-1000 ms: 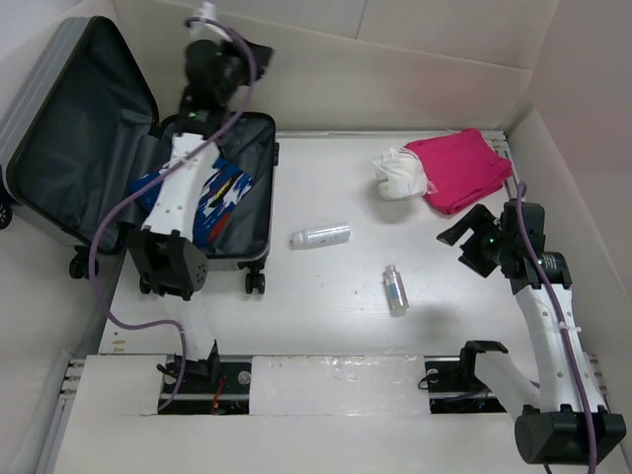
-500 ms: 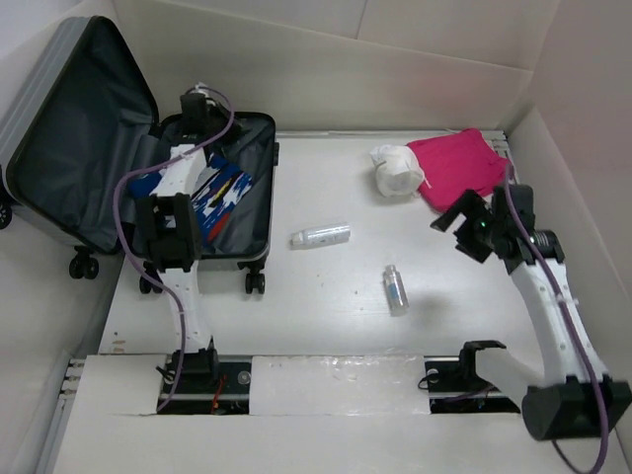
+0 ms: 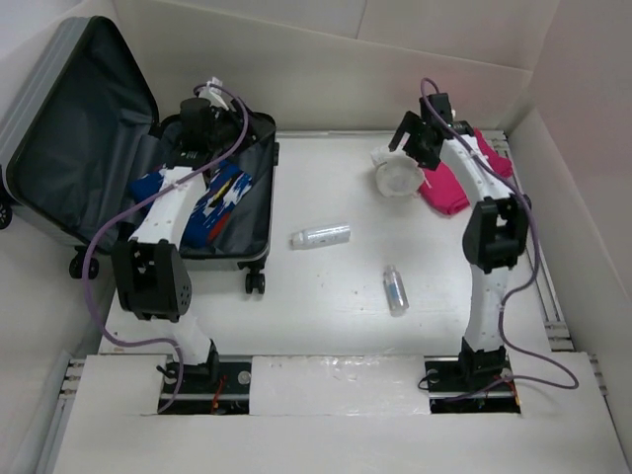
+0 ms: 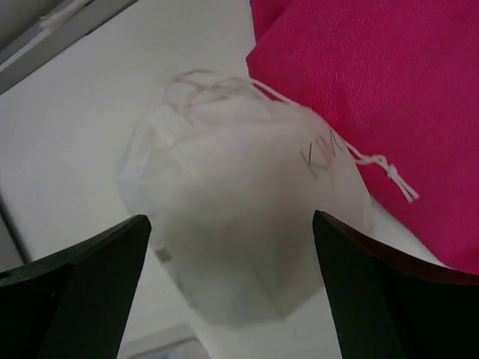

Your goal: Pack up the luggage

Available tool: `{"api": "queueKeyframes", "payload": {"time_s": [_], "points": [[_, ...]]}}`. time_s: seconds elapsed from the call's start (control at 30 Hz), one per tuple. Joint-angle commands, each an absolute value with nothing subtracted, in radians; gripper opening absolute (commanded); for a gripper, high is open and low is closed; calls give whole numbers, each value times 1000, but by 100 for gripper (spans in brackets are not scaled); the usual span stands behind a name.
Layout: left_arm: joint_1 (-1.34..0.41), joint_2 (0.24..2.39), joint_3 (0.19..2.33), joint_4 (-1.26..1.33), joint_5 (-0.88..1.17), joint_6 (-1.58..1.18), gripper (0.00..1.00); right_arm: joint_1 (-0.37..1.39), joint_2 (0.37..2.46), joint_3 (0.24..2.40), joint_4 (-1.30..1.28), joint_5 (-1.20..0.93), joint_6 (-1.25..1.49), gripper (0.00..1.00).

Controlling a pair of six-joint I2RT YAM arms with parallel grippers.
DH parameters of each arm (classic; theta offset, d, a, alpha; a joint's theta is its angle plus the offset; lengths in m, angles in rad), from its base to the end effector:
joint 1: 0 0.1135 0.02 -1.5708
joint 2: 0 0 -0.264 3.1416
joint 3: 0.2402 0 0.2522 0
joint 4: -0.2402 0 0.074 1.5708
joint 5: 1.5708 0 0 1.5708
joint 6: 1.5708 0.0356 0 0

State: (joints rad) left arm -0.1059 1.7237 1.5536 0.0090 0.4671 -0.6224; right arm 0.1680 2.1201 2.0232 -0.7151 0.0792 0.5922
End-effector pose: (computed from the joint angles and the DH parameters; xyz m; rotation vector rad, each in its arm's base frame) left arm 0.4122 -0.0599 0.3751 -0.1059 1.8047 -0.9307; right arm 0.4765 0.0779 0.2952 0.5414 2.3341 0.2662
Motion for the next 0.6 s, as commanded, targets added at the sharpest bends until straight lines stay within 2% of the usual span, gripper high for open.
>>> {"api": "queueKeyframes", "payload": {"time_s": [0.0, 0.03, 0.1, 0.17, 0.3, 0.43, 0.57], "points": [[-110, 1652, 1465, 44, 503, -594, 52, 172, 2253, 2183, -796, 114, 575, 96], [-110, 1643, 1456, 19, 486, -580, 52, 184, 2284, 2210, -808, 142, 575, 92], [-120, 1631, 1456, -23, 477, -554, 57, 184, 2341, 2241, -831, 134, 575, 51], [-120, 1620, 1456, -43, 477, -532, 60, 205, 2332, 2182, -818, 120, 584, 2], [-120, 1611, 1477, -83, 431, -532, 62, 259, 2134, 1958, -637, 88, 609, 0], [-94, 1545, 1486, -81, 384, -601, 61, 313, 1938, 1947, -580, -7, 666, 0], [-66, 1479, 1477, -51, 313, -669, 61, 414, 1945, 2044, -494, -179, 805, 0]]}}
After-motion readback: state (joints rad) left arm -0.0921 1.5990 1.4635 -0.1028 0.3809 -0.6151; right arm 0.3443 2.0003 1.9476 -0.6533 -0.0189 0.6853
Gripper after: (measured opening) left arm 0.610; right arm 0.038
